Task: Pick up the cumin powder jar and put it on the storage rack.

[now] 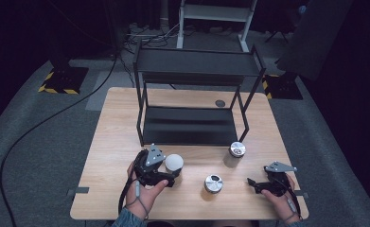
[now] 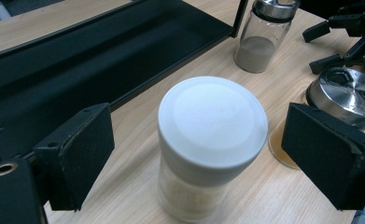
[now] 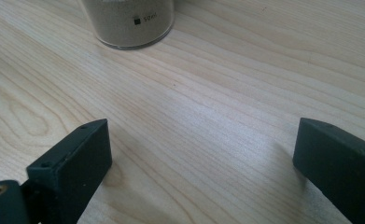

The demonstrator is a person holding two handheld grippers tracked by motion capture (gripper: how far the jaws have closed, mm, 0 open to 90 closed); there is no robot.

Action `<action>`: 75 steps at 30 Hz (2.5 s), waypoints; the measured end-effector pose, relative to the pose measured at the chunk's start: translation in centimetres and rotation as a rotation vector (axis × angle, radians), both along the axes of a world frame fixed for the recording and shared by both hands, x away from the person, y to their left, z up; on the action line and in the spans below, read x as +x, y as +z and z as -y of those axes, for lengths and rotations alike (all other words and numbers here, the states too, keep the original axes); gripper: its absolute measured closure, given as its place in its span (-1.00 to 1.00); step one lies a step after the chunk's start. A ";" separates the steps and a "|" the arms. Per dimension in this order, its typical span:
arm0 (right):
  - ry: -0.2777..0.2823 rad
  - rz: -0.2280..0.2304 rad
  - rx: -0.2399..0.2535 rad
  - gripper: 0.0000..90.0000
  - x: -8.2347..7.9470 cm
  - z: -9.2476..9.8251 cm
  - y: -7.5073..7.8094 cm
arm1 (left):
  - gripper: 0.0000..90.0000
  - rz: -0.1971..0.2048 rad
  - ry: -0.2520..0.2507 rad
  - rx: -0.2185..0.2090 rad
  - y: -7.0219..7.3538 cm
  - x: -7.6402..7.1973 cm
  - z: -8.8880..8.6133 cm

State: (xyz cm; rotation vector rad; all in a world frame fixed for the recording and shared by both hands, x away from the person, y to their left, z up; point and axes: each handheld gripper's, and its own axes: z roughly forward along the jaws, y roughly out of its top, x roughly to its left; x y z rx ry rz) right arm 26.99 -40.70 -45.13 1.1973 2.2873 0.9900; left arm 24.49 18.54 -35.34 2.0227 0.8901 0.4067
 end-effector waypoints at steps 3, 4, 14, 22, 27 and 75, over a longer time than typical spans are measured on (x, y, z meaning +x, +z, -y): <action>0.000 0.000 0.000 -0.91 0.0 0.0 0.0 | -0.79 -0.002 -0.003 -0.002 -0.1 0.2 0.4; 0.000 0.000 0.000 -0.91 0.0 0.0 0.0 | -0.79 -0.004 -0.004 -0.003 -0.1 0.3 0.6; 0.000 0.000 0.000 -0.91 0.0 0.0 0.0 | -0.78 -0.007 -0.007 0.014 -0.4 0.9 1.5; 0.000 0.000 0.000 -0.91 0.0 0.0 0.0 | -0.67 -0.013 -0.012 0.043 -1.0 1.1 2.1; 0.000 0.000 0.000 -0.91 0.0 0.0 0.0 | -0.62 -0.017 -0.021 0.063 -1.5 1.3 2.6; 0.000 0.000 0.000 -0.91 0.0 0.0 0.0 | -0.26 0.003 -0.015 0.040 0.5 2.4 1.7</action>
